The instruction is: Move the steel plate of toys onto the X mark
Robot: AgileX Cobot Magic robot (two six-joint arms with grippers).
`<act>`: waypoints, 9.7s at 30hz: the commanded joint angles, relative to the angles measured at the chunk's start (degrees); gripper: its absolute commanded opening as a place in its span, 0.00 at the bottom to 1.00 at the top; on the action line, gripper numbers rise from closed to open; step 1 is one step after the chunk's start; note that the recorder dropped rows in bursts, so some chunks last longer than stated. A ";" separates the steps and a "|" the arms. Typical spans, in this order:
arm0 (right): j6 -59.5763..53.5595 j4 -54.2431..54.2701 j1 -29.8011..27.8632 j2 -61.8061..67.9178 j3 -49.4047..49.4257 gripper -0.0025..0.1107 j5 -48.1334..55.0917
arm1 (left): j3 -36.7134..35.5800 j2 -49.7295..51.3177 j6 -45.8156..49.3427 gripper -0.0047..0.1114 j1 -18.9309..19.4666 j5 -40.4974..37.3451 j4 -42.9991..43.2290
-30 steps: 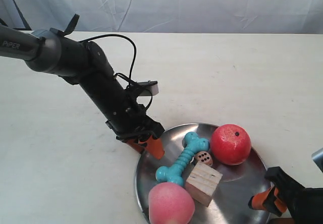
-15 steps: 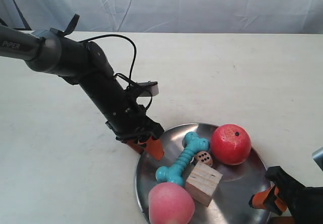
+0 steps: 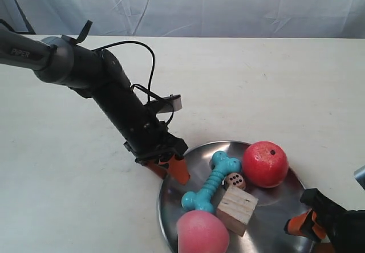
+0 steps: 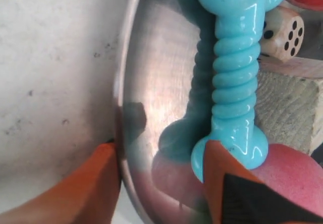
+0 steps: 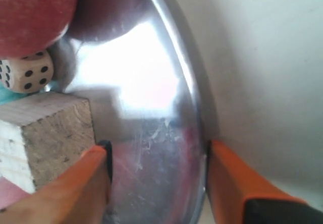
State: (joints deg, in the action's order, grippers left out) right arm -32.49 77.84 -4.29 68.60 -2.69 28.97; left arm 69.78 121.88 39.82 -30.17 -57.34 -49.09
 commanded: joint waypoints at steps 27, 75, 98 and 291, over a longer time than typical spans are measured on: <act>-13.13 11.29 -0.21 7.86 0.03 0.01 2.39 | -1.02 2.74 0.01 0.04 -0.31 4.24 5.05; -7.69 1.68 -0.21 7.86 -5.80 0.01 8.22 | 4.56 -3.16 -7.97 0.04 -0.31 -12.28 20.56; -2.79 -10.07 -0.21 20.99 -23.95 0.01 13.35 | 7.41 -6.80 -10.88 0.04 0.83 -12.63 28.79; 36.57 -68.50 -0.92 -62.03 2.69 0.02 -10.75 | -40.11 -66.75 -5.56 0.04 25.51 41.26 13.49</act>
State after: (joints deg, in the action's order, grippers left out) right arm 4.05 9.37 -5.04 6.75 -0.12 18.33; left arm 35.18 63.92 39.36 -4.67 -20.07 -37.69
